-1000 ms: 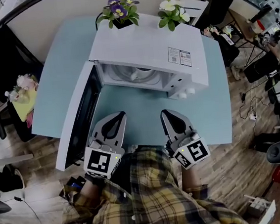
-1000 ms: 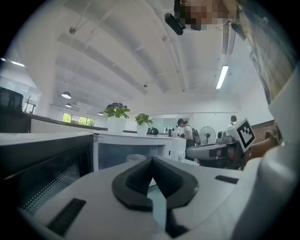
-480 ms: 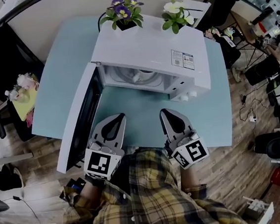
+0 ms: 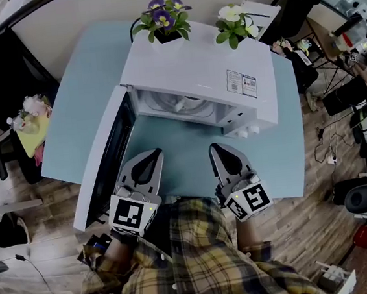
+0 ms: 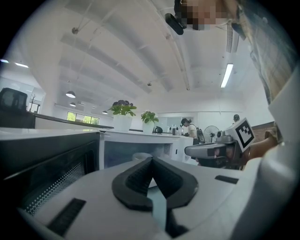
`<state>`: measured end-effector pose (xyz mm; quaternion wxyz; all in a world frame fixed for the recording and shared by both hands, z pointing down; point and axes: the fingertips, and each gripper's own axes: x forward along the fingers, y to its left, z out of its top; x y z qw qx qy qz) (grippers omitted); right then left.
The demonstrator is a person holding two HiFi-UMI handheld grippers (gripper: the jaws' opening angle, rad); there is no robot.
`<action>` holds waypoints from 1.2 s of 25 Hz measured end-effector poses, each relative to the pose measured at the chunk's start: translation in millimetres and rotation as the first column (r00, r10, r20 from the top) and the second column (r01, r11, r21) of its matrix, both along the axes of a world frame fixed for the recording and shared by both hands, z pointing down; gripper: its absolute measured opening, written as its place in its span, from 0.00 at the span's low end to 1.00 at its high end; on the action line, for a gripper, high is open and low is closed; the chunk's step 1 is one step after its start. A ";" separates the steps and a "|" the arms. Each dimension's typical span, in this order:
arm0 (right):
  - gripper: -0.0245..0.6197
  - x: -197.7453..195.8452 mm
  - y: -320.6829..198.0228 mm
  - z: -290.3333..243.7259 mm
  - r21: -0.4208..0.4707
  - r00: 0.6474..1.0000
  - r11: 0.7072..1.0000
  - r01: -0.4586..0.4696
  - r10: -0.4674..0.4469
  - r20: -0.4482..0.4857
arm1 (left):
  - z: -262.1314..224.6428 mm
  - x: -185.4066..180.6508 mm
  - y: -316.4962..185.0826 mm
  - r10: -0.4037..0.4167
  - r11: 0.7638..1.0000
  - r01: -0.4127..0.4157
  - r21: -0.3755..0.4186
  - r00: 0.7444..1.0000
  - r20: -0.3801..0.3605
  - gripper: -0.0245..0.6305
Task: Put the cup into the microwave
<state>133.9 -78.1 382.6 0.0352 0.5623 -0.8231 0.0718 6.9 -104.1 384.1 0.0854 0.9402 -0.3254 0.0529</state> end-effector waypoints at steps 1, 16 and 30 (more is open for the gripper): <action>0.04 0.5 -1.3 0.1 0.000 1.000 1.000 0.001 -0.001 0.000 | 0.6 0.4 -1.4 -0.002 1.000 0.002 0.002 1.000 -0.003 0.02; 0.04 -1.4 -11.1 1.3 -0.006 1.000 1.000 -0.007 0.007 -0.001 | 3.5 -2.9 -13.5 -0.008 1.000 0.008 -0.009 1.000 -0.003 0.02; 0.04 0.3 -2.5 4.1 -0.008 0.999 1.000 -0.025 0.025 0.026 | 5.8 -8.0 -11.7 -0.017 1.000 0.017 0.007 1.000 0.001 0.02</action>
